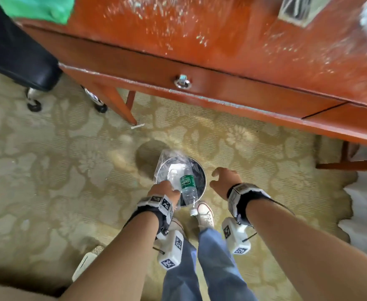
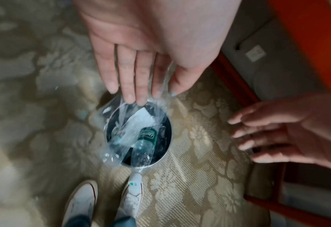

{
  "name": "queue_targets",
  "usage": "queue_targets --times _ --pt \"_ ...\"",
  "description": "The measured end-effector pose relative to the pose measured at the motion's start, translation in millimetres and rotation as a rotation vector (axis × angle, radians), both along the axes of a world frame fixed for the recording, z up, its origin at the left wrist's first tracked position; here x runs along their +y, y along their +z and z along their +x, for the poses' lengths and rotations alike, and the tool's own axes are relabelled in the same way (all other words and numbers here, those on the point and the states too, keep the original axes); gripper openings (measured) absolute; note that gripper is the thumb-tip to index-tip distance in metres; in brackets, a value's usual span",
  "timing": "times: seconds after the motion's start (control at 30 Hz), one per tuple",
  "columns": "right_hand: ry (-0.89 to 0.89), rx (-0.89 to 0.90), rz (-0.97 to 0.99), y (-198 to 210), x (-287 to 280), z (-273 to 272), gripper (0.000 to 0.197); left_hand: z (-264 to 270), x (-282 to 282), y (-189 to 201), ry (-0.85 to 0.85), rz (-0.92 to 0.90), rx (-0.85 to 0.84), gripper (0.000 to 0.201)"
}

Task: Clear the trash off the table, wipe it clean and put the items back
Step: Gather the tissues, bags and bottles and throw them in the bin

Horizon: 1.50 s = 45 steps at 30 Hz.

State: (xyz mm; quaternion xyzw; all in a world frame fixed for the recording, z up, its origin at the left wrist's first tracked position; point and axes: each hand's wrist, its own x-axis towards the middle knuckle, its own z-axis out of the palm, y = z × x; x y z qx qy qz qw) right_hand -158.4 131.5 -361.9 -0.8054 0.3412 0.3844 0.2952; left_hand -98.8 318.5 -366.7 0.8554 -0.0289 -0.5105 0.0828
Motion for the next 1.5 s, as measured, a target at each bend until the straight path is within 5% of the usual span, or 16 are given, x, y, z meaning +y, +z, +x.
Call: queue_targets --times 0.17,0.43,0.63,1.0,1.3,1.5 --pt "0.09 -0.137 -0.072 141 -46 22 0.029 36 -59 135 -0.371 -0.035 -0.147 0.022" --pt "0.009 -0.476 -0.356 383 -144 25 0.029 72 -192 385 -0.585 -0.259 -0.621 0.033" --pt "-0.059 -0.573 -0.554 486 -240 23 0.03 97 -269 491 -0.697 -0.275 -0.84 0.024" --pt "0.168 -0.525 -0.547 469 -388 120 0.009 154 -393 484 -0.476 -0.199 -0.836 0.023" --pt "0.355 -0.463 -0.378 411 -411 193 0.024 197 -410 420 -0.419 -0.006 -0.726 0.022" --pt "0.3 -0.447 -0.295 348 -424 222 0.035 240 -433 363 -0.371 -0.042 -0.635 0.027"
